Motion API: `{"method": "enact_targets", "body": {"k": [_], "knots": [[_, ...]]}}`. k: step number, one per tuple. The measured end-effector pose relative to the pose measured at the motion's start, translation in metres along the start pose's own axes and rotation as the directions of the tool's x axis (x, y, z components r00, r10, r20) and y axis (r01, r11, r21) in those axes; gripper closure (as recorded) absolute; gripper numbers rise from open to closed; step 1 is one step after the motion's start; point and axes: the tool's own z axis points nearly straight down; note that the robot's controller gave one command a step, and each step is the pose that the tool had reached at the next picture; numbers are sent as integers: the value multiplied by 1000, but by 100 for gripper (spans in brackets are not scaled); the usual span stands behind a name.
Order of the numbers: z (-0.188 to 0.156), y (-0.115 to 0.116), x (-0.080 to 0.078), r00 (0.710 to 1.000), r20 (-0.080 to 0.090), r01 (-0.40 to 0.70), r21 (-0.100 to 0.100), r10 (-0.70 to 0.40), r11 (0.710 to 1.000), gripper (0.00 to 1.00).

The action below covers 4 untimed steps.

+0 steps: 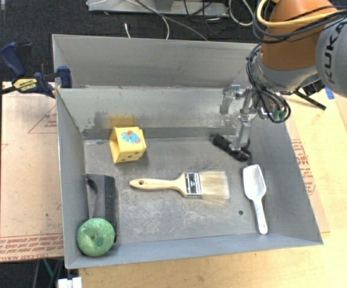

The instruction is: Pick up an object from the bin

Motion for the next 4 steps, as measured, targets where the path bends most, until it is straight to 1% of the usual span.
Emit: {"method": "enact_targets", "body": {"k": [1, 2, 3, 4], "knots": [[-5, 0, -1, 1000, 8, 2, 1, -2, 1000, 0], [150, -72, 1, 992, 14, 122, 2, -122, 992, 0], [81, -65, 4, 915, 21, -404, -9, 404, 915, 0], [131, -50, 2, 997, 20, 70, 0, -70, 998, 0]]}}
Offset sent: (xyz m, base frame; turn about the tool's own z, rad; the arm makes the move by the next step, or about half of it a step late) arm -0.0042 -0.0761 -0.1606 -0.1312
